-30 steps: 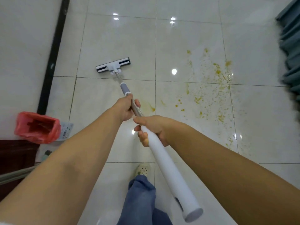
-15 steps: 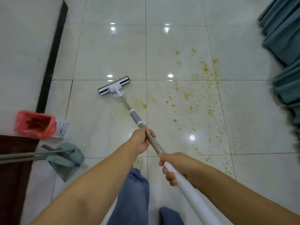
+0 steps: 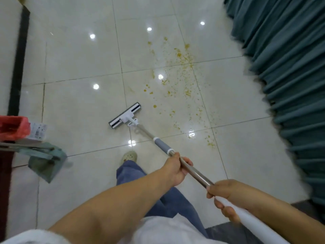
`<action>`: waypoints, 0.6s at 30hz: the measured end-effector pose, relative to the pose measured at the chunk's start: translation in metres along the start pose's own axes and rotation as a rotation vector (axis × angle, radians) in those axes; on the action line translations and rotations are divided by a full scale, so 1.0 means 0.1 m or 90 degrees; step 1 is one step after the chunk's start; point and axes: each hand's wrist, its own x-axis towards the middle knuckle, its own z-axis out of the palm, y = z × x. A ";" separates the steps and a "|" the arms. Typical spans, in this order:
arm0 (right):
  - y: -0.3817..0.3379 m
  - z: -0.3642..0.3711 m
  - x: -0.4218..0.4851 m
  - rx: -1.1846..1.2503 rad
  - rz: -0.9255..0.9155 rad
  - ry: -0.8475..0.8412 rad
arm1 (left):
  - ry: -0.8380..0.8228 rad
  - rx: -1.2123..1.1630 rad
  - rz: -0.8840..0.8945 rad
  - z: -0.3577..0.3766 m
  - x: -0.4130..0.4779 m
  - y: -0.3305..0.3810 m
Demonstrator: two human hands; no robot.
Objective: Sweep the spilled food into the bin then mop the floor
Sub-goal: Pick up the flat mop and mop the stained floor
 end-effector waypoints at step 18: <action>-0.83 0.28 0.37 0.340 -0.153 -0.094 | 0.020 0.123 0.084 0.27 0.37 1.14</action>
